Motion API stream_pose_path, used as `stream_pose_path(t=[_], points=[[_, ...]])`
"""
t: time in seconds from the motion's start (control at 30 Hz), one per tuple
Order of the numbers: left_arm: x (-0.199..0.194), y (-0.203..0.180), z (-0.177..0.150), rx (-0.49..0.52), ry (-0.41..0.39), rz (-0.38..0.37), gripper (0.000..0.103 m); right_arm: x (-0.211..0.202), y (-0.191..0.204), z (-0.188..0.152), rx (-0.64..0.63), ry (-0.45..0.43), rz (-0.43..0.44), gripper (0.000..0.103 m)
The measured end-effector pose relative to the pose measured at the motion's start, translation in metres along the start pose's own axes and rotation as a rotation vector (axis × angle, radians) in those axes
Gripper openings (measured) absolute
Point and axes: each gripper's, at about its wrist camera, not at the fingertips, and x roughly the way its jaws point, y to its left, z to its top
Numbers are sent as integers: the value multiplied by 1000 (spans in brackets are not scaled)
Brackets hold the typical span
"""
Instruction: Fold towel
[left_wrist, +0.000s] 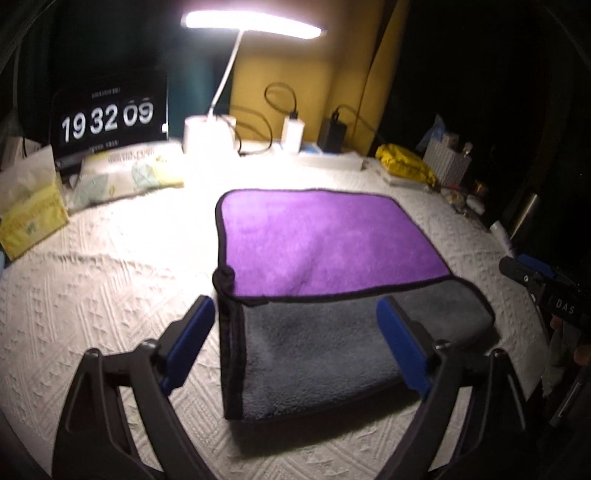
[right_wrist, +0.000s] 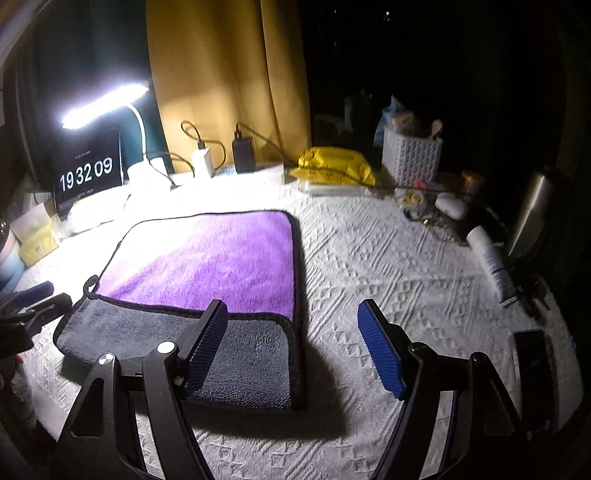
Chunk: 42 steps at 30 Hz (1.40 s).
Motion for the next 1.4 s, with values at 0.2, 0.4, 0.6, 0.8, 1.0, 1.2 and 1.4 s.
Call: stream_pose_path(t=[0.2, 0.4, 0.6, 0.8, 1.0, 1.2, 1.4], points=[[20, 7, -5, -7, 57, 27, 72, 22, -3, -6, 7, 51, 30, 71], [30, 13, -7, -15, 89, 50, 66, 37, -5, -10, 14, 95, 60, 63], [36, 18, -10, -37, 119, 55, 55, 51, -5, -17, 22, 141, 89, 48], [36, 21, -11, -49, 130, 54, 46, 54, 1, -20, 7, 155, 103, 42], [31, 16, -12, -28, 120, 68, 38, 57, 2, -22, -2, 162, 101, 26], [31, 13, -13, -19, 119, 78, 18, 57, 1, -23, -16, 159, 84, 9], [32, 17, -15, -22, 122, 87, 8, 49, 4, -22, -41, 127, 78, 5]])
